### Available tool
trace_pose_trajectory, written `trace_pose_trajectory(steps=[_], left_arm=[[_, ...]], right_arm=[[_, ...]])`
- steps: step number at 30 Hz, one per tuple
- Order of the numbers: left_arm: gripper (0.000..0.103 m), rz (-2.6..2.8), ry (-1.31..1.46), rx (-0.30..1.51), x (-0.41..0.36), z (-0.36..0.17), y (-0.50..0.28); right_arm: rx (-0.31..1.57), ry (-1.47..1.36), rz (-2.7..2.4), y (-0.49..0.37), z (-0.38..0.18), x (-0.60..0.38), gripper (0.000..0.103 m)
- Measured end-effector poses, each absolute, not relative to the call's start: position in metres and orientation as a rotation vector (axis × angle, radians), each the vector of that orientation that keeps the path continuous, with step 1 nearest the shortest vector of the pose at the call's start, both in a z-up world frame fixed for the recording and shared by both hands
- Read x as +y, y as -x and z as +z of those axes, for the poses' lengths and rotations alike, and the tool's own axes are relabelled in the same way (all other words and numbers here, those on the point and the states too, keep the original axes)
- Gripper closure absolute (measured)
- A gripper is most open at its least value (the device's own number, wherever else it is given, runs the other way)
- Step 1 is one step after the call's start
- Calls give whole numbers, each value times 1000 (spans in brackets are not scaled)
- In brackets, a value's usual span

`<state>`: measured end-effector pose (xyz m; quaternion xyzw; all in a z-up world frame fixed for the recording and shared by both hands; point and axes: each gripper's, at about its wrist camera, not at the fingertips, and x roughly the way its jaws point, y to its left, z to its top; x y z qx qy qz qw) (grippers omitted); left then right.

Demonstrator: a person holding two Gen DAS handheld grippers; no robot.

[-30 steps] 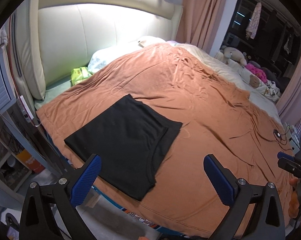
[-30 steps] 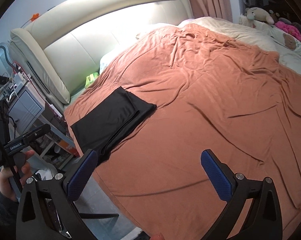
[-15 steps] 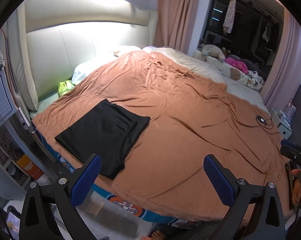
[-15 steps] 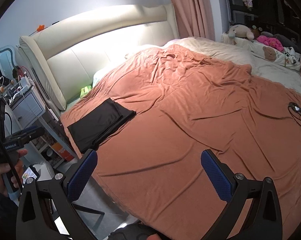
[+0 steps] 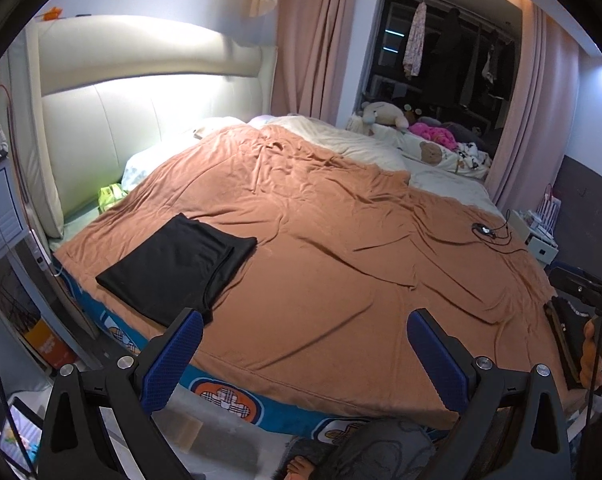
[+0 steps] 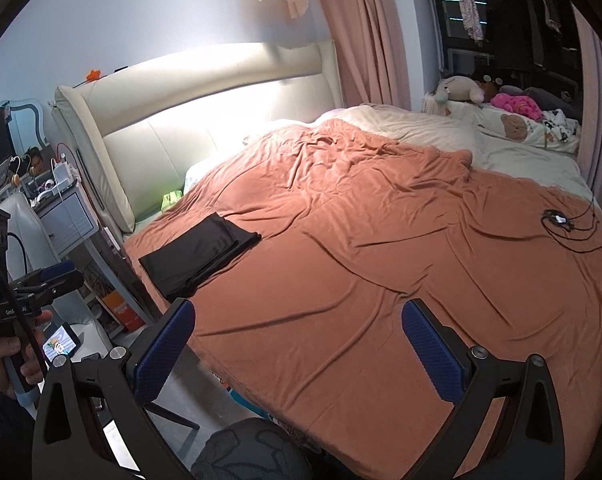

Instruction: Fold small clothes

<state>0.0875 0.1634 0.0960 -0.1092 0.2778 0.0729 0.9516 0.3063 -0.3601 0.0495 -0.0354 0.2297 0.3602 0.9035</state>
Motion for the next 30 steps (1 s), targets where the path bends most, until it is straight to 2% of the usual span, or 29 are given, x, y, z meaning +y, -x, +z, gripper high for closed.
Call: trace_pose_trajectory(steps=[16, 30], left_arm=[[0, 106, 191, 491, 104, 89, -37], [1, 123, 194, 456, 74, 62, 9]], right_arm=[[373, 65, 645, -242, 18, -418, 0], [396, 38, 607, -203, -11, -438, 0]])
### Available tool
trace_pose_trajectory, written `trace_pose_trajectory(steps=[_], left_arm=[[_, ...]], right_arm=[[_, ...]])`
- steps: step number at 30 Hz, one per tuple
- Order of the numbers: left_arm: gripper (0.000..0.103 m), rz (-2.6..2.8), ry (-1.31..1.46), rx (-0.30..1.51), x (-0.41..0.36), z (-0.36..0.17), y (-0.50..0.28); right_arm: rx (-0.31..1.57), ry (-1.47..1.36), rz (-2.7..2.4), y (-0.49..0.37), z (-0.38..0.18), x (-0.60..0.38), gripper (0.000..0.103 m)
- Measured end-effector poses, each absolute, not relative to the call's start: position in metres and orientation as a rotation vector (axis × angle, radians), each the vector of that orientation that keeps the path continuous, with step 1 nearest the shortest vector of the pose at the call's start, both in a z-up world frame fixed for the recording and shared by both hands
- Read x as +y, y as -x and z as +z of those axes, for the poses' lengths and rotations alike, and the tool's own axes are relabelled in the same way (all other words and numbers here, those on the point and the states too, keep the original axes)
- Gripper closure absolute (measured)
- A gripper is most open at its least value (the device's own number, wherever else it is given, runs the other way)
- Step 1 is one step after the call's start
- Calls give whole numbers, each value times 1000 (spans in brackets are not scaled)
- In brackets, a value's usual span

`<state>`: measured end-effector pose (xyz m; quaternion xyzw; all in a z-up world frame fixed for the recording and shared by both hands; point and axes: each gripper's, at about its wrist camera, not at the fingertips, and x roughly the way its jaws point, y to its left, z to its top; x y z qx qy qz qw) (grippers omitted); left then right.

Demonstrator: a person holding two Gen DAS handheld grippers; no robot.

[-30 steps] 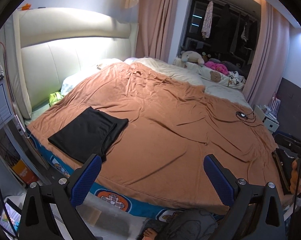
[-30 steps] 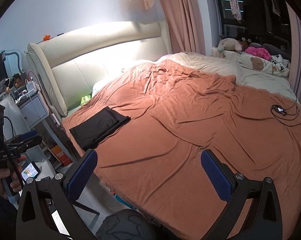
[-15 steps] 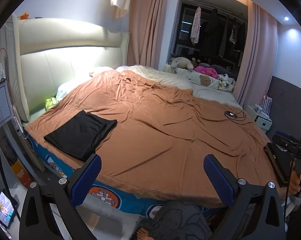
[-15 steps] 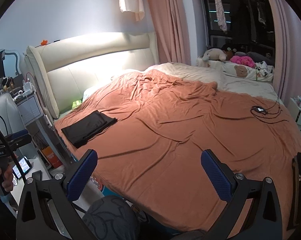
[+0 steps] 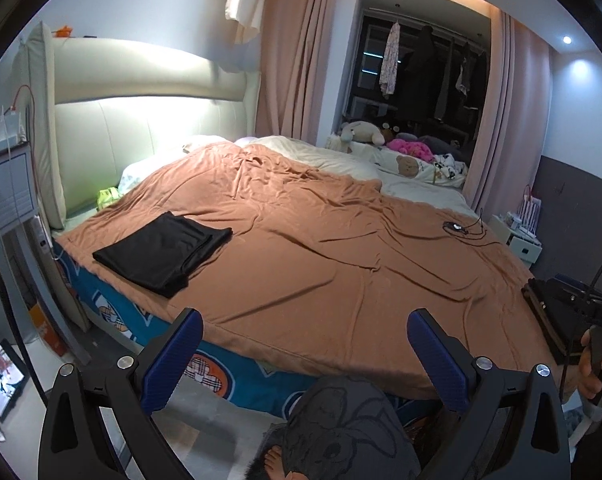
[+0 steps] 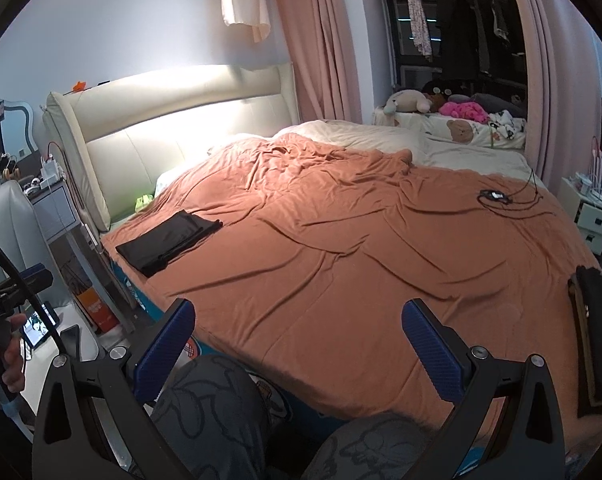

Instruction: Fold small clothes

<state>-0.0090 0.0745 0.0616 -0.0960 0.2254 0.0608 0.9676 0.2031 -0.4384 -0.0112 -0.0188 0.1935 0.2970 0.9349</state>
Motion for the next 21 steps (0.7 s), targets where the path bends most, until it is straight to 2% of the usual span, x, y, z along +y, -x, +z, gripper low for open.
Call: trace_pose_trajectory(steps=[21], left_arm=[[1, 146, 127, 383, 34, 37, 34]], right_arm=[[377, -10, 567, -173, -42, -465, 0]])
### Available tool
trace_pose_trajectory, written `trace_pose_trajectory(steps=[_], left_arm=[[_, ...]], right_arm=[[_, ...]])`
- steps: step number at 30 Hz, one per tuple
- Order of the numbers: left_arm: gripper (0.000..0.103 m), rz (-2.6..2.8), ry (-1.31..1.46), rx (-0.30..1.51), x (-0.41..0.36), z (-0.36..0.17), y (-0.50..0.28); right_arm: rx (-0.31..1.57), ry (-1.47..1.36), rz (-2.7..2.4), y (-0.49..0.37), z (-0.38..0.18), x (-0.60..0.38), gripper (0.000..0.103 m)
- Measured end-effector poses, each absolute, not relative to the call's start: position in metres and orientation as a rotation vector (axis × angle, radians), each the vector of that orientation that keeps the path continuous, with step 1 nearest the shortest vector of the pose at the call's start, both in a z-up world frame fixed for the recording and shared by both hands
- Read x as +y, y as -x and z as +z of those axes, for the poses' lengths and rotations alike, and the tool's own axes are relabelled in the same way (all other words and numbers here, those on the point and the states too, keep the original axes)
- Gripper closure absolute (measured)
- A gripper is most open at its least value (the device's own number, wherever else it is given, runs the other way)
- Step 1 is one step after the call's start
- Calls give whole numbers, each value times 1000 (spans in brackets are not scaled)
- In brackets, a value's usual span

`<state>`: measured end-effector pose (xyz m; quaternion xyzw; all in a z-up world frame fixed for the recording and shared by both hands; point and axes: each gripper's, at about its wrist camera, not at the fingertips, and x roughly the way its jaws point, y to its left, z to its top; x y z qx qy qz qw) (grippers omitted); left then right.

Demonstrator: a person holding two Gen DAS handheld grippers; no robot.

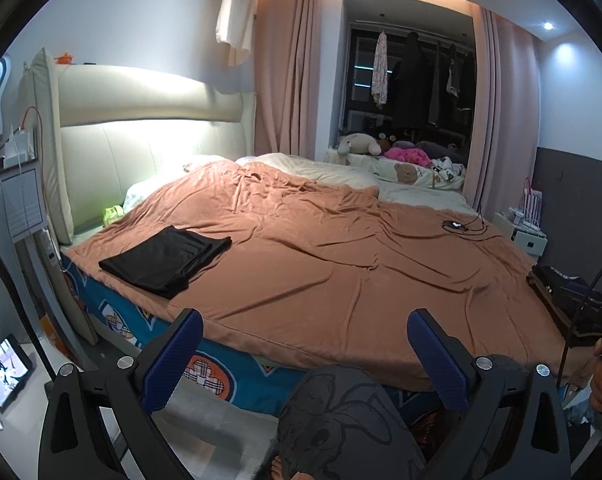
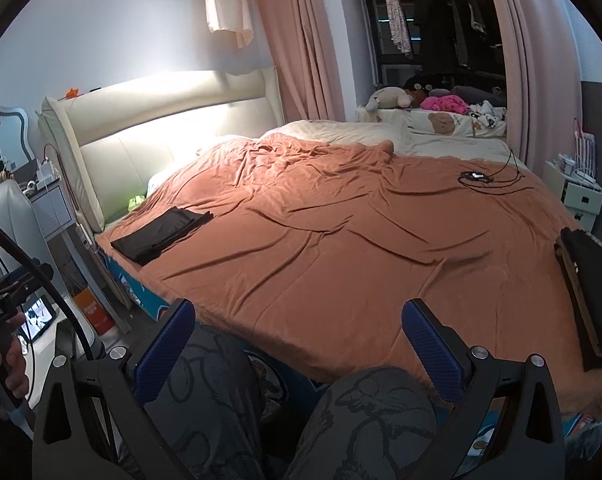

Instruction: Fold small clothes

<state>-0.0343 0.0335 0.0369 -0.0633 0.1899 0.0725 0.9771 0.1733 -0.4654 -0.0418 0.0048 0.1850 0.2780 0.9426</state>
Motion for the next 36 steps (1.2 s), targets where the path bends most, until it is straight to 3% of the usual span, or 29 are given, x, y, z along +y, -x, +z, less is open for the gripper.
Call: trace_pose_trajectory(steps=[36], left_arm=[[0, 169, 146, 378, 27, 34, 43]], right_arm=[[383, -2, 559, -168, -51, -465, 0]])
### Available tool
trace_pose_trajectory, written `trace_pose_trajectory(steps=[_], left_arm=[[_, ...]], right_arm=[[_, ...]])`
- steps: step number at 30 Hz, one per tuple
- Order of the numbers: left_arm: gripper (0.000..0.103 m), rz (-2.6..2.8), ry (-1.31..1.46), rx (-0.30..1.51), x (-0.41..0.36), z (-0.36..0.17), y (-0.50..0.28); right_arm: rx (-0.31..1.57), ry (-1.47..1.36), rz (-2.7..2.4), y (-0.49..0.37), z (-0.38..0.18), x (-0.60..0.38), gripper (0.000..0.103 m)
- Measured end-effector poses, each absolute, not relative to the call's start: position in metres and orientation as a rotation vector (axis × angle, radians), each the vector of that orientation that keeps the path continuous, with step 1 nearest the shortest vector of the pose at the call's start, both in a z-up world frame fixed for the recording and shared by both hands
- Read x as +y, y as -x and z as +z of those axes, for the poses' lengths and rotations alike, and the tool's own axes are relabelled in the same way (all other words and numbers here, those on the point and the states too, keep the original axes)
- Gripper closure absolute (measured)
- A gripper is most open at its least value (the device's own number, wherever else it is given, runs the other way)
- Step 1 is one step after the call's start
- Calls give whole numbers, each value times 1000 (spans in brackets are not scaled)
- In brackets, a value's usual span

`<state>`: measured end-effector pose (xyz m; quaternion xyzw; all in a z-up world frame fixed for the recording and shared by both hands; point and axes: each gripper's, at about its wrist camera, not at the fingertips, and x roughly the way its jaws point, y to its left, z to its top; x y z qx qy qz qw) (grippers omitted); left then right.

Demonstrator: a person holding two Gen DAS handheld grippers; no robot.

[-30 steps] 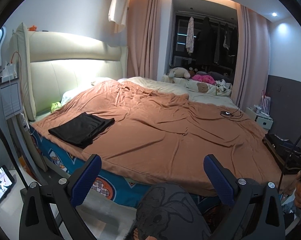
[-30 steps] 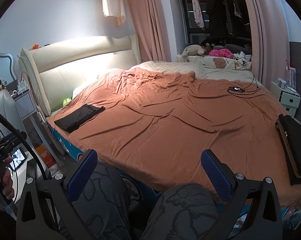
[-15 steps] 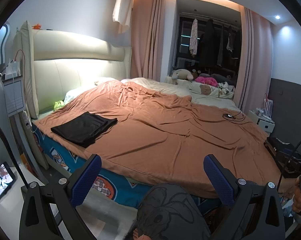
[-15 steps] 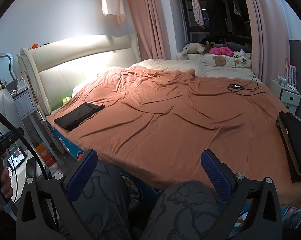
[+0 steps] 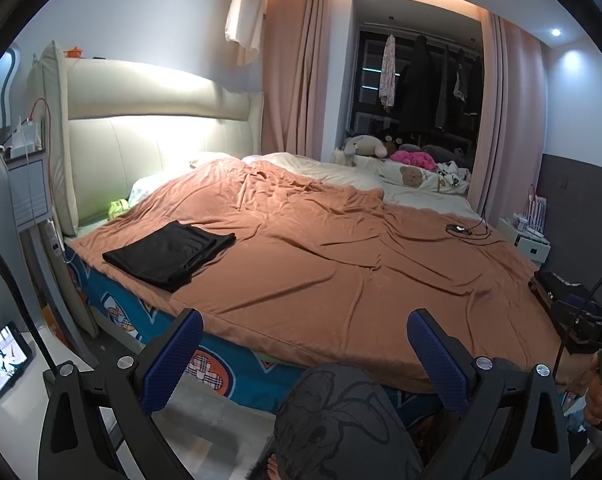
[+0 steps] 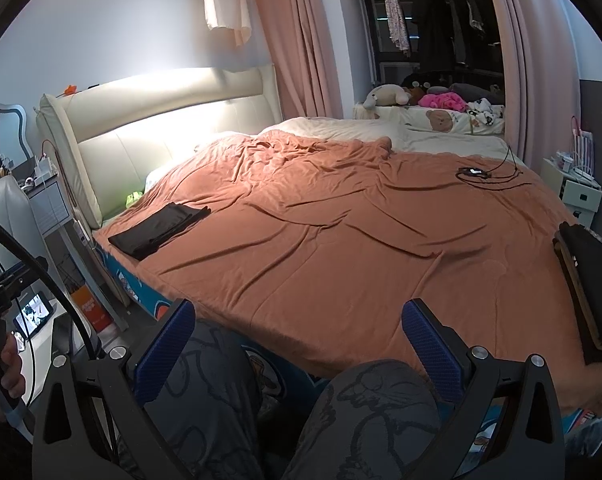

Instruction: Fold small clothes

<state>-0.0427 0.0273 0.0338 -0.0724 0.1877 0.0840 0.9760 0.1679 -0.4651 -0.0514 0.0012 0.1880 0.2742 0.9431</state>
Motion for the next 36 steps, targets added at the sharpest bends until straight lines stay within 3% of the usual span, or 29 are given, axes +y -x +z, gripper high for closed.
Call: trace_pose_trajectory(steps=[36], left_arm=[[1, 172, 129, 402, 18, 35, 42]], right_arm=[[389, -8, 562, -169, -52, -468, 0]])
